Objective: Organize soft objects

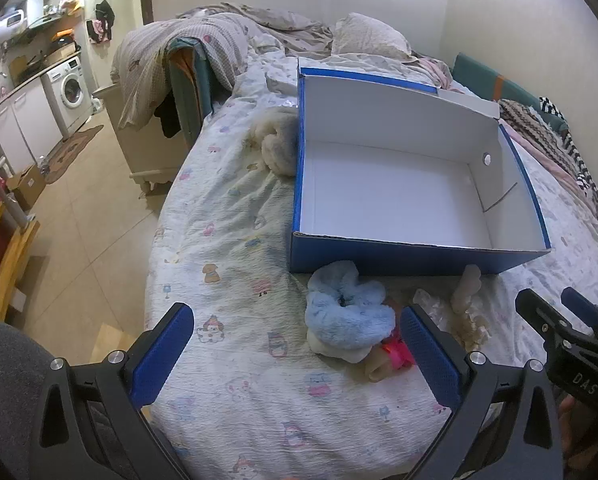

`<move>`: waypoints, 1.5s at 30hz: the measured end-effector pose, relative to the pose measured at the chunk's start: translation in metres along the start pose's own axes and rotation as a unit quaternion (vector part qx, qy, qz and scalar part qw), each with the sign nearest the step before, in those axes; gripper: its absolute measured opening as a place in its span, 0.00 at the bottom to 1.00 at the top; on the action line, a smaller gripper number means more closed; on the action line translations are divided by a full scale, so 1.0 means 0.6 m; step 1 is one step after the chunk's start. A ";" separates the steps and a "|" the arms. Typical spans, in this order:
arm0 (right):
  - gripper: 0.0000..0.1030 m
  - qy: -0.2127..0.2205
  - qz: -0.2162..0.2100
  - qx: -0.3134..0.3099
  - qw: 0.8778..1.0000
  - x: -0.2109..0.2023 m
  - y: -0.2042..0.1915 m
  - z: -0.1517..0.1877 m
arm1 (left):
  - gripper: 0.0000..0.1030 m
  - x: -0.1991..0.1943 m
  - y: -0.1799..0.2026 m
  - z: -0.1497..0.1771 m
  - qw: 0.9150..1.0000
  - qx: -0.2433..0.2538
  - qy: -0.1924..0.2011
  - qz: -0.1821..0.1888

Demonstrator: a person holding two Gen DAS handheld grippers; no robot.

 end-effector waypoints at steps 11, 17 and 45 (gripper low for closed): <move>1.00 0.001 -0.001 -0.003 1.000 0.001 -0.002 0.000 | 1.00 -0.002 0.004 -0.001 1.000 0.002 0.002 -0.001; 1.00 0.001 -0.001 -0.003 1.000 -0.001 -0.002 0.000 | 1.00 -0.002 0.003 -0.001 1.000 0.002 0.002 0.000; 1.00 0.002 -0.001 -0.003 1.000 -0.001 -0.003 -0.001 | 1.00 -0.002 0.007 0.006 1.000 0.007 0.003 0.002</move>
Point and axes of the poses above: each gripper's, at about its wrist camera, not at the fingertips, and x roughly the way its jaws point, y to its right, z to its underside, the point moved 5 cm from there along x, roughly the way its jaws point, and after that the axes turned 7 degrees about y, right-handed, at the moved point
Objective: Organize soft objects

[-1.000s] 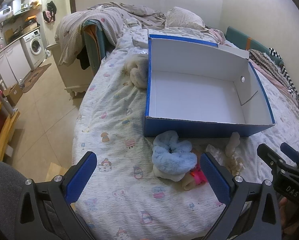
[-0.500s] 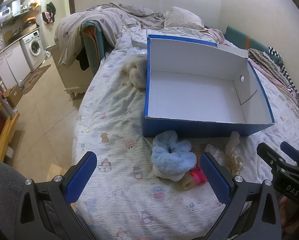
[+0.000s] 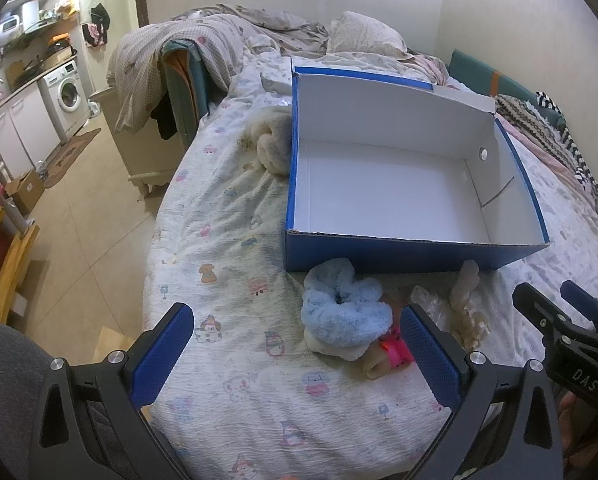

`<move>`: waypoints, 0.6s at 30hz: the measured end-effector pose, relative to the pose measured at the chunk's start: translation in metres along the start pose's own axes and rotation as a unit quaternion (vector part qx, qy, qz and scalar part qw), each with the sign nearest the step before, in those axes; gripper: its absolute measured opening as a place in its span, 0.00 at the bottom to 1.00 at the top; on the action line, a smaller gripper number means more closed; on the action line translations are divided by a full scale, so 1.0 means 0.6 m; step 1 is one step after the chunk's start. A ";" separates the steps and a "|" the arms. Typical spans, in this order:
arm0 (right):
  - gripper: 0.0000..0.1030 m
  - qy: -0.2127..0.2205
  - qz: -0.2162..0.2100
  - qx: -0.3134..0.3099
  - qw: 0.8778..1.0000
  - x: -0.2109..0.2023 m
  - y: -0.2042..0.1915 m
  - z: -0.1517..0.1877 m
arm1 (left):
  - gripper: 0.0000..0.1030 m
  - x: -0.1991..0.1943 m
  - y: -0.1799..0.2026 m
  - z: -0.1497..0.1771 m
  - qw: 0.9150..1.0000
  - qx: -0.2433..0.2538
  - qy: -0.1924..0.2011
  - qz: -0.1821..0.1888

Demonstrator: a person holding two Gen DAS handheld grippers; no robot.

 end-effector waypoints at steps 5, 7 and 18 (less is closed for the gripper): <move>1.00 0.000 0.000 0.000 1.000 0.000 0.000 0.000 | 1.00 0.003 0.001 0.001 1.000 0.002 -0.002 0.001; 1.00 0.000 0.000 0.000 1.000 0.001 0.000 0.000 | 1.00 0.004 0.000 0.002 1.000 0.002 -0.003 0.001; 1.00 0.000 0.000 0.000 1.000 0.000 0.000 0.000 | 1.00 0.004 0.001 0.001 1.000 0.002 -0.002 0.001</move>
Point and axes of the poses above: each gripper's, at about its wrist camera, not at the fingertips, and x roughly the way its jaws point, y to its right, z to its underside, the point moved 5 cm from there along x, roughly the way its jaws point, and after that the axes turned 7 degrees about y, right-handed, at the moved point
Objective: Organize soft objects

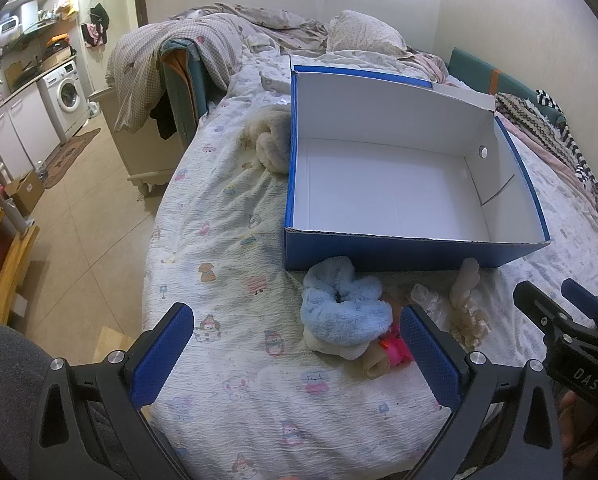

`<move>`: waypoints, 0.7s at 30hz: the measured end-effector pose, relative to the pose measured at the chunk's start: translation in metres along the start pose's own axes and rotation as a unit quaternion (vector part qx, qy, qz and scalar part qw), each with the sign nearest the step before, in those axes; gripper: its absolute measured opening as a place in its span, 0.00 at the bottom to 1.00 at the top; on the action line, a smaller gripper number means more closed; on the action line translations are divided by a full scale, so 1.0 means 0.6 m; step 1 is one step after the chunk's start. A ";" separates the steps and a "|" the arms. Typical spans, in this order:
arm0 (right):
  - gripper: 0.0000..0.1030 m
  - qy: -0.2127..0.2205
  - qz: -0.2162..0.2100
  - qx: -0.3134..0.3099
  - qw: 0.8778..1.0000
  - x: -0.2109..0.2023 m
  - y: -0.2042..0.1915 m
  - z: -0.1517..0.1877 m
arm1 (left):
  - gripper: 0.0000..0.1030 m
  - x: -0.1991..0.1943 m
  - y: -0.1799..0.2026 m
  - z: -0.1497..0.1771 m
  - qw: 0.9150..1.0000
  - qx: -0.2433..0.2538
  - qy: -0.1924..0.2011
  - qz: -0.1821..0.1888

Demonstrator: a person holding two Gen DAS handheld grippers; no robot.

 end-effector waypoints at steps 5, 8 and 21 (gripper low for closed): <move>1.00 0.000 0.000 0.000 1.000 0.000 0.001 0.000 | 1.00 0.001 0.000 0.001 1.000 0.000 0.000 0.000; 1.00 0.000 0.000 0.000 1.000 0.000 0.001 0.000 | 1.00 0.001 0.000 0.000 1.000 0.000 0.000 0.000; 1.00 0.000 -0.001 0.000 1.000 0.000 0.004 0.002 | 1.00 0.000 0.000 0.000 1.000 0.001 0.000 0.000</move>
Point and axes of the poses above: each gripper's, at about its wrist camera, not at the fingertips, and x roughly the way its jaws point, y to its right, z to its underside, the point moved 5 cm from there along x, roughly the way its jaws point, and after that the axes turned 7 degrees about y, right-handed, at the moved point
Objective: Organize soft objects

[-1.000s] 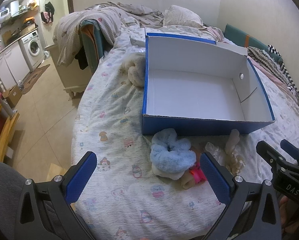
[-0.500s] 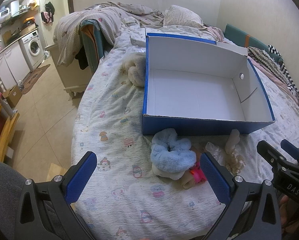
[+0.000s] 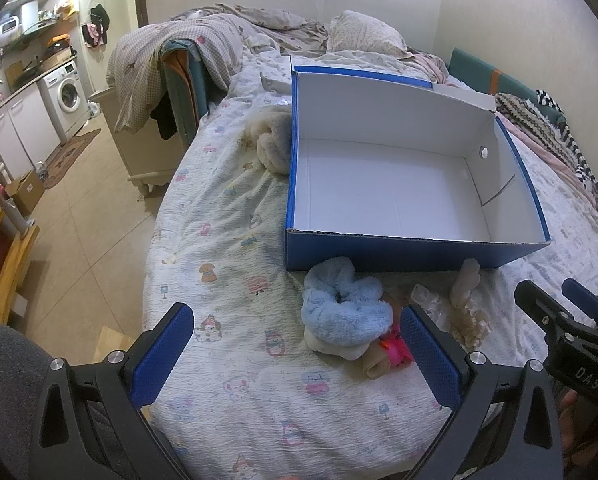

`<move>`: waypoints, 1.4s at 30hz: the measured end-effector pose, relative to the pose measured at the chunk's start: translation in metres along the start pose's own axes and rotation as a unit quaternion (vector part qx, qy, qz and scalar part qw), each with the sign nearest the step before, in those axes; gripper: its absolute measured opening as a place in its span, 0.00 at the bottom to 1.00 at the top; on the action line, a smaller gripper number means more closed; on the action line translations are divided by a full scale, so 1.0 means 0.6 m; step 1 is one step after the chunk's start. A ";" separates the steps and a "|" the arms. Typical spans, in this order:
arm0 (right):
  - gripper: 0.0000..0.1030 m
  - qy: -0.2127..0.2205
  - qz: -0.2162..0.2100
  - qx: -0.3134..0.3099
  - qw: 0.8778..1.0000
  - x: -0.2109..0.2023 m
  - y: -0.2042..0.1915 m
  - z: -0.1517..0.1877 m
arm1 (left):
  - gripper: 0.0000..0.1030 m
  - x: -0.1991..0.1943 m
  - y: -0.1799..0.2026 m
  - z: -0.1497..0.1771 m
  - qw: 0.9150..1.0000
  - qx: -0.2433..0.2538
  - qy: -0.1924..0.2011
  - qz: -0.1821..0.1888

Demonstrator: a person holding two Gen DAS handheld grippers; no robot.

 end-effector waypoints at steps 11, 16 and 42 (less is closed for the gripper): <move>1.00 -0.001 -0.002 0.003 1.000 -0.001 -0.004 -0.004 | 1.00 0.001 0.000 0.002 1.000 0.000 -0.002 0.000; 1.00 -0.014 -0.011 0.011 1.000 -0.001 -0.011 -0.010 | 1.00 0.000 0.000 0.002 1.000 0.001 -0.003 0.000; 1.00 -0.102 -0.039 0.096 0.989 0.067 0.047 0.002 | 0.94 0.191 0.026 0.019 0.970 -0.080 -0.215 0.075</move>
Point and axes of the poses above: each gripper's, at about its wrist camera, not at the fingertips, and x roughly the way its jaws point, y to its right, z to its underside, the point moved 5 cm from there along x, roughly the way its jaws point, and after that the axes turned 7 degrees about y, right-handed, at the moved point
